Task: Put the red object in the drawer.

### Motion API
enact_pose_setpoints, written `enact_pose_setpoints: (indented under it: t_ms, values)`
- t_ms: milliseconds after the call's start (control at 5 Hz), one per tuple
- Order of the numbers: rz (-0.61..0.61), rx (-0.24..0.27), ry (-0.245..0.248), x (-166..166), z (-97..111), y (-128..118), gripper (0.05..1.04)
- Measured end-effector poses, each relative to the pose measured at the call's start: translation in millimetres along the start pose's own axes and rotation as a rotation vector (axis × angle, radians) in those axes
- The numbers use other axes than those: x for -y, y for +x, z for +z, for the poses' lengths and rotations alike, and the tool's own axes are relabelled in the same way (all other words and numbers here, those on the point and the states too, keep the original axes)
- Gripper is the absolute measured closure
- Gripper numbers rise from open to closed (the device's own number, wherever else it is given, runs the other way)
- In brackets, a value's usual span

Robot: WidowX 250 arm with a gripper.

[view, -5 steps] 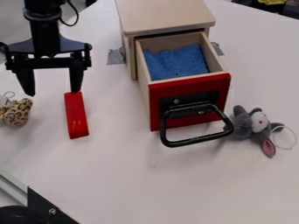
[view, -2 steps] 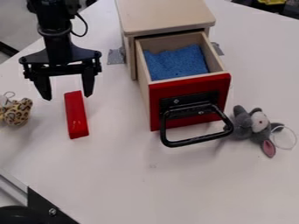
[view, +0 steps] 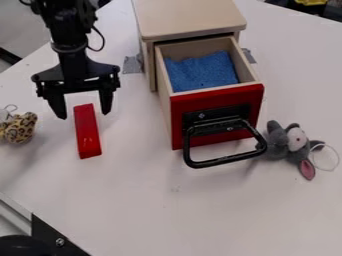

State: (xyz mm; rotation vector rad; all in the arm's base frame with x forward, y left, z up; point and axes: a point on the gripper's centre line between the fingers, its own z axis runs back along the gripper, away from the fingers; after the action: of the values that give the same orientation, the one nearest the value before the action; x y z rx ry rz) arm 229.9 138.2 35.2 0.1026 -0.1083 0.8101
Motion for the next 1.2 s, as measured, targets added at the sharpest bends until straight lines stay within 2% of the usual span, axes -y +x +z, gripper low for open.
enact_pose_setpoints:
  t_ms: [600,1000,1200]
  values:
    - [0.000,0.029,0.020,-6,-21,9,0.085]
    - [0.040,0.004,0.017,-9,-25,0,0.085]
    - [0.065,0.009,0.012,-12,-28,-2,0.085]
